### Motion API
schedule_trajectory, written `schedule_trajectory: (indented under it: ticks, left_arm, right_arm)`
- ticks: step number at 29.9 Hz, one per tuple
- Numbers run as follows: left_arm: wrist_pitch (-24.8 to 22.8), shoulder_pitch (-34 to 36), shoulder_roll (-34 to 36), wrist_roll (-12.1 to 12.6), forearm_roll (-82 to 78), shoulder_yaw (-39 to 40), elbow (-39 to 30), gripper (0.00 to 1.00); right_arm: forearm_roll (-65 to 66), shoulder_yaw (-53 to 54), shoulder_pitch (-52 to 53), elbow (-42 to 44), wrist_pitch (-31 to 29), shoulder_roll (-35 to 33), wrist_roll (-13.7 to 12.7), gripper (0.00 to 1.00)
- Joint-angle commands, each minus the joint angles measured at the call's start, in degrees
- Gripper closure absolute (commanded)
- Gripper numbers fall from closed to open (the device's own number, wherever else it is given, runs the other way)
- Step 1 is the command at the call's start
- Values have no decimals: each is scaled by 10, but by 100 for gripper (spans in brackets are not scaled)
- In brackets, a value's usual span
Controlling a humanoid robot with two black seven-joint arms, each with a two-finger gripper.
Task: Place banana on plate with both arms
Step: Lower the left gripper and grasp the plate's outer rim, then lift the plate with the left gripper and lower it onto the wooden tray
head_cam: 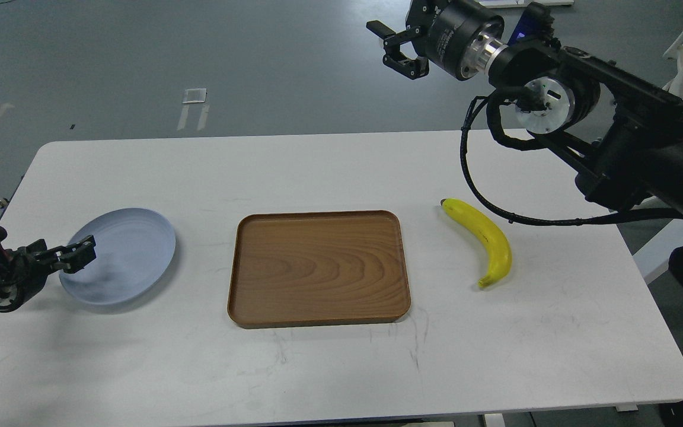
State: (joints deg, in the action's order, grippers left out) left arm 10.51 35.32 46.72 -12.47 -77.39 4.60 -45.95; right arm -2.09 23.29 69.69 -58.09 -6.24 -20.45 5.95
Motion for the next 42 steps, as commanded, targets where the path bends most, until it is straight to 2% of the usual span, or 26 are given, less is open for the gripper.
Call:
schedule_trajectory:
  ticks: [1, 2, 5, 7, 8, 11, 16, 22, 28, 35, 37, 40, 42]
  left_arm:
    - [-7, 1, 1, -7, -1, 0, -1, 35]
    - [-8, 2, 3, -18, -1, 0, -7, 42]
    - [-8, 1, 4, -36, -1, -3, -12, 56]
    - [-8, 2, 5, -37, -1, -11, -12, 59]
    - [-8, 2, 4, -38, -1, -13, -12, 66]
    - [-8, 1, 3, -38, -1, -13, -11, 77]
    - [-14, -10, 4, -38, -1, -13, -5, 79]
    - [-14, -10, 4, -40, -2, -13, -3, 100]
    - [-14, -10, 4, -42, -2, -13, -3, 100]
    - [-12, -1, 6, -65, -1, -11, -7, 100]
    - [-12, 6, 7, -75, -1, -10, -12, 100]
    - [-12, 22, 23, -102, -1, -9, -26, 100]
    - [-13, 45, 40, -119, -1, -8, -56, 100]
  right_arm:
    - [1, 0, 1, 0, 1, 1, 0, 0]
    - [0, 0, 1, 0, 1, 0, -1, 0]
    - [0, -1, 1, 0, 1, 0, 0, 0]
    - [1, -1, 1, 0, 1, 0, 0, 0]
    - [1, -1, 1, 0, 1, 0, 0, 0]
    - [1, -1, 0, 0, 1, -1, 0, 0]
    - [1, -1, 0, 1, 1, -2, 0, 0]
    - [1, -1, -1, 3, 1, -2, 0, 0]
    - [1, -1, -3, 3, 9, 0, 0, 0]
    - [1, -1, -4, 3, 12, -2, 0, 0]
    - [1, -1, -4, 3, 12, -2, 0, 0]
    - [1, -1, -3, 3, 13, -2, 0, 0]
    - [1, -1, -3, 3, 13, -3, 0, 0]
